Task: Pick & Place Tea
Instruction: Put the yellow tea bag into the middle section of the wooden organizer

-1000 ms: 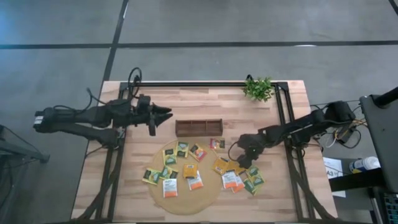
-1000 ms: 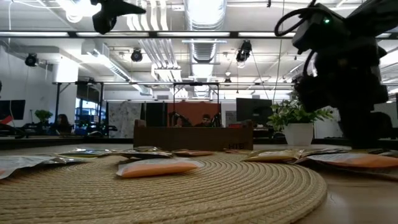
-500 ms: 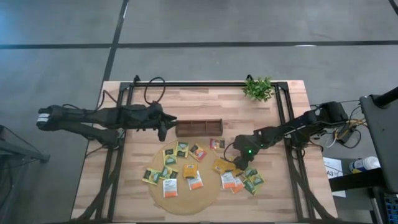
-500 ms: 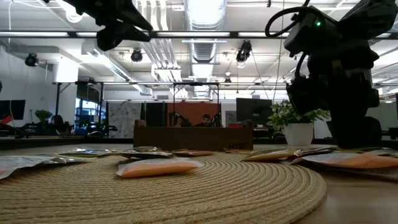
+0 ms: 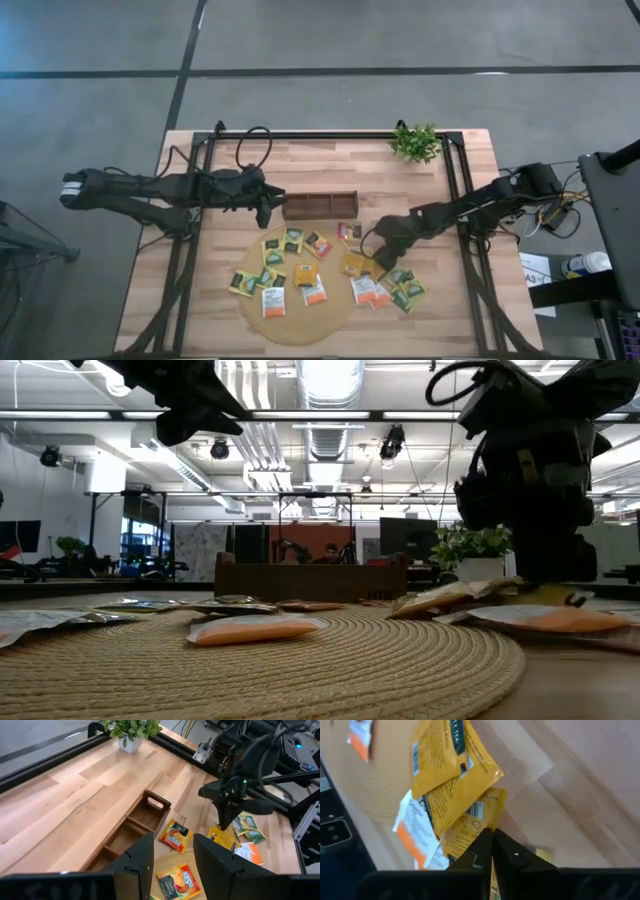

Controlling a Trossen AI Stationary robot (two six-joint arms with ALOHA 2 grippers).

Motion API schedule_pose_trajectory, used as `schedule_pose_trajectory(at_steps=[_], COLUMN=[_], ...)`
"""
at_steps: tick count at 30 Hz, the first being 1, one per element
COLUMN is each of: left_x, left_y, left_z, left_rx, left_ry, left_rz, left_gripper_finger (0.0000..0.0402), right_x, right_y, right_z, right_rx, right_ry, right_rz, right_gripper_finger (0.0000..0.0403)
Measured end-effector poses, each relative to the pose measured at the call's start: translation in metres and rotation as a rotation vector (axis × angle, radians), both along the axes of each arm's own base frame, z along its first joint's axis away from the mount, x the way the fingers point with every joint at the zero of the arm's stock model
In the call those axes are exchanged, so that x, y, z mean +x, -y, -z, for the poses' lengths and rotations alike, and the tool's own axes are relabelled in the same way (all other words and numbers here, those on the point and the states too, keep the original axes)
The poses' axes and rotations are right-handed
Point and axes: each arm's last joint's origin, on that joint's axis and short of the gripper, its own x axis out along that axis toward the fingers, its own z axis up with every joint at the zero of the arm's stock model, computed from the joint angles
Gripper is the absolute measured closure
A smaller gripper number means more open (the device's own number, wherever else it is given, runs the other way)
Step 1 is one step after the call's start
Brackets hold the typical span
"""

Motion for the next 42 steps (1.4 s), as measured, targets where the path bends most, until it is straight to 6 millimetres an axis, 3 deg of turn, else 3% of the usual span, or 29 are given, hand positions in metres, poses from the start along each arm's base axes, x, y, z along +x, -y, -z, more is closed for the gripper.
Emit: schedule_pose_trajectory(at_steps=[12,15,18,23,28,32,38,42], left_x=[0.005,0.01,0.016,0.024,0.03,0.032,0.034,0.035], left_y=[0.0,-0.001,-0.003,-0.004,-0.004,-0.005,-0.005,-0.005], left_z=[-0.005,-0.009,-0.01,-0.007,-0.001,0.001,0.002,0.003], left_rx=[-0.019,-0.087,-0.151,-0.196,-0.23,-0.246,-0.241,-0.238], left_ry=[0.069,0.139,0.182,0.19,0.168,0.167,0.172,0.169], left_rz=[-0.002,0.03,0.06,0.081,0.067,0.06,0.062,0.062], left_gripper_finger=[0.0269,0.0269,0.0269,0.0269,0.0269,0.0269,0.0269,0.0269], right_x=[-0.056,-0.059,-0.056,-0.059,-0.059,-0.054,-0.047,-0.038], right_y=[0.021,0.023,0.024,0.02,0.019,0.017,0.012,0.008], right_z=[-0.057,-0.07,-0.078,-0.066,-0.062,-0.054,-0.036,-0.035], right_rx=[-0.395,-0.459,-0.392,-0.271,-0.463,-0.455,-0.359,-0.291], right_ry=[0.036,0.081,0.127,0.013,-0.075,-0.127,-0.223,-0.175], right_rz=[0.226,0.209,0.164,0.05,0.077,0.025,-0.055,-0.104], right_gripper_finger=[0.0394,0.0394,0.0394,0.0394,0.0394,0.039,0.0345,0.0324])
